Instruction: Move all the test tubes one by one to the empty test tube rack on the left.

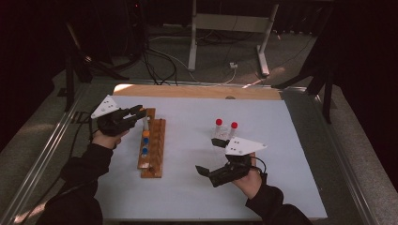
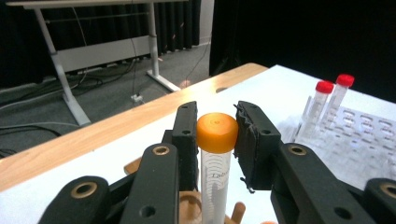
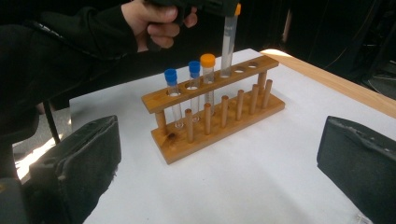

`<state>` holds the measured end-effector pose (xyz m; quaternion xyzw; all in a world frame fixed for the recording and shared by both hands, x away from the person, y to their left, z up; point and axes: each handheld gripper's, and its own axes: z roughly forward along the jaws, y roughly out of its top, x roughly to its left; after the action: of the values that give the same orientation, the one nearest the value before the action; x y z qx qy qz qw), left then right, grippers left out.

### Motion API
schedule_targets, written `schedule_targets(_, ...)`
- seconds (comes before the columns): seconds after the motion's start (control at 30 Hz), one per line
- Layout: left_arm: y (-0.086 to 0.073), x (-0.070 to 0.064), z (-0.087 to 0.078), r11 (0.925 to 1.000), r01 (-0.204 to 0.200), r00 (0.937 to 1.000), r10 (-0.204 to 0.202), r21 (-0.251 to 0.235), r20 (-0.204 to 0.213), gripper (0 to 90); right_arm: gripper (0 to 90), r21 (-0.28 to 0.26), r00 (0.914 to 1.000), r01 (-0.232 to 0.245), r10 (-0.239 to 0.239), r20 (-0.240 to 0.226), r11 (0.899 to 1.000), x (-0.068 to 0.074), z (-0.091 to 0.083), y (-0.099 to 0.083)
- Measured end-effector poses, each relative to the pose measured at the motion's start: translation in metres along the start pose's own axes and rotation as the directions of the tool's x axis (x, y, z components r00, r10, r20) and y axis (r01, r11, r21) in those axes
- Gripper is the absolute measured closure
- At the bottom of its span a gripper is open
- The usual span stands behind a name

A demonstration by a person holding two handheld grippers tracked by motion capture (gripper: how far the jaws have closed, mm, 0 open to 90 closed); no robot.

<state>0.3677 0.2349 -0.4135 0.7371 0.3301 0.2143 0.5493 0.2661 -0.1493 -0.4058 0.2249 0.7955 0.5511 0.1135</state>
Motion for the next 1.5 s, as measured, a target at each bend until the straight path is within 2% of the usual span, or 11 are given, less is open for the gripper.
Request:
schedule_targets(0.23, -0.017, 0.003, 0.002, 0.9994, 0.033, 0.9994, -0.033, 0.009, 0.006, 71.7, 0.0, 0.002, 1.0, -0.003, 0.003, -0.004, 1.0, 0.0, 0.0, 0.0)
schedule_targets(0.63, -0.041, 0.002, 0.01, 0.9981, 0.051, 0.9986, -0.051, 0.033, 0.012, 71.7, 0.0, 0.008, 1.0, -0.003, 0.003, -0.007, 1.0, 0.0, 0.001, -0.001)
schedule_targets(0.83, -0.046, 0.002, 0.012, 0.9981, 0.051, 0.9986, -0.051, 0.036, 0.01, 71.6, 0.0, 0.009, 0.9999, -0.004, 0.004, -0.013, 1.0, 0.0, 0.001, -0.001)
schedule_targets(1.03, -0.047, 0.0, 0.015, 0.9992, 0.031, 0.9995, -0.031, 0.026, -0.001, 71.5, 0.0, 0.009, 0.9999, -0.004, 0.004, -0.014, 1.0, 0.0, 0.001, -0.001)
schedule_targets(1.2, -0.045, 0.002, 0.016, 0.9983, 0.047, 0.9988, -0.047, 0.034, 0.011, 70.7, 0.0, 0.008, 0.9999, -0.004, 0.004, -0.016, 1.0, 0.0, 0.0, -0.001)
schedule_targets(1.27, -0.045, 0.003, 0.015, 0.9979, 0.051, 0.9986, -0.051, 0.04, 0.009, 66.9, 0.0, 0.004, 0.9998, -0.007, 0.007, -0.016, 1.0, 0.0, 0.0, 0.0)
schedule_targets(1.3, -0.044, 0.004, 0.014, 0.9978, 0.058, 0.9981, -0.059, 0.032, 0.018, 65.6, 0.0, 0.003, 0.9998, -0.008, 0.008, -0.016, 1.0, -0.001, -0.001, 0.0)
schedule_targets(1.43, -0.035, 0.005, 0.004, 0.9974, 0.072, 0.9972, -0.072, -0.011, -0.019, 53.2, 0.0, -0.004, 0.9999, -0.005, 0.005, -0.009, 1.0, -0.002, -0.004, 0.003)
schedule_targets(1.5, -0.028, 0.005, -0.003, 0.9962, 0.079, 0.9965, -0.079, -0.037, -0.024, 47.6, 0.0, -0.01, 1.0, -0.004, 0.004, -0.003, 1.0, -0.003, -0.006, 0.004)
